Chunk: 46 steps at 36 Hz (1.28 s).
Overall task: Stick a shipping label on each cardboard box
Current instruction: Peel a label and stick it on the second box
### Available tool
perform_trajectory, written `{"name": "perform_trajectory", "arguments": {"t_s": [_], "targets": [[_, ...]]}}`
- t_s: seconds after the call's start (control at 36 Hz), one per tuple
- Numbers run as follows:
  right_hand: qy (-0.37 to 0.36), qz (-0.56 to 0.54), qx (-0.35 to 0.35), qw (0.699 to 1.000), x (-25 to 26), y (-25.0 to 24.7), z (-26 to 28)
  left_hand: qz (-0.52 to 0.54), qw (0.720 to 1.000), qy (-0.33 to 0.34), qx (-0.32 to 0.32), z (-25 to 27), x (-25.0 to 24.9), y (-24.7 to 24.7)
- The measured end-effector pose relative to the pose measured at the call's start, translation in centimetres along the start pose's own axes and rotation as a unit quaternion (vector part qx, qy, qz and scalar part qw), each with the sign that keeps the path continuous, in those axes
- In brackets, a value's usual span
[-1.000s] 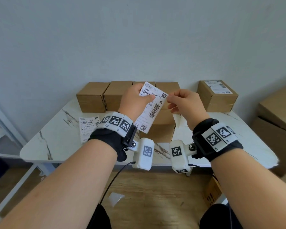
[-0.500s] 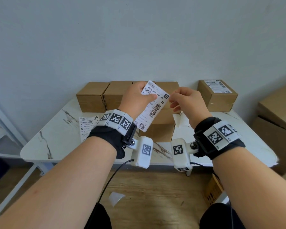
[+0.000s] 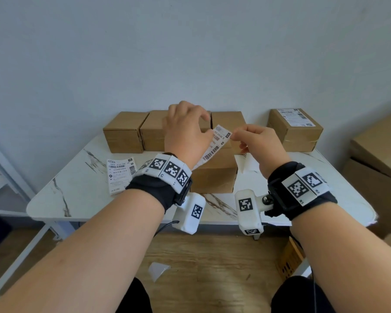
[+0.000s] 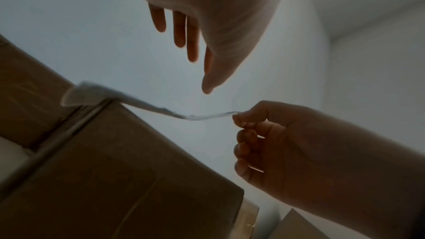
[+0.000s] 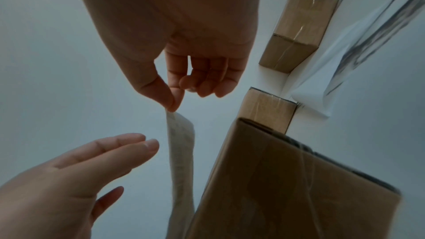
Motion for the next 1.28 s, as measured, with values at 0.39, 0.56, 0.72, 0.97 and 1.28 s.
{"name": "perform_trajectory", "arguments": {"t_s": [0.39, 0.56, 0.72, 0.97, 1.28], "targets": [[-0.013, -0.003, 0.021, 1.0, -0.3, -0.4, -0.1, 0.069, 0.994, -0.01, 0.08, 0.2, -1.5, 1.0], [-0.029, -0.003, 0.036, 0.999, -0.4, -0.4, -0.1, 0.065, 0.994, -0.008, 0.084, 0.4, -1.5, 1.4], [-0.033, 0.003, 0.038, 0.999, -0.5, -0.3, -0.1, 0.074, 0.993, -0.006, 0.088, 0.4, -1.4, 1.4], [-0.042, 0.009, 0.038, 0.998, -0.4, 0.0, -0.1, 0.087, 0.992, -0.008, 0.095, 0.4, -1.1, 1.4], [-0.034, 0.014, 0.019, 0.999, -0.2, 0.7, 0.6, 0.155, 0.981, -0.06, 0.095, 0.9, -0.8, 1.5]]}}
Point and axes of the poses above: each hand's wrist, its own z-axis away from the middle knuckle, its own y-axis out of the palm, x = y × z, the point moved 2 cm from there along -z, towards the middle knuckle, and after that the axes turned 5 degrees about -x, right-handed, at the moved point
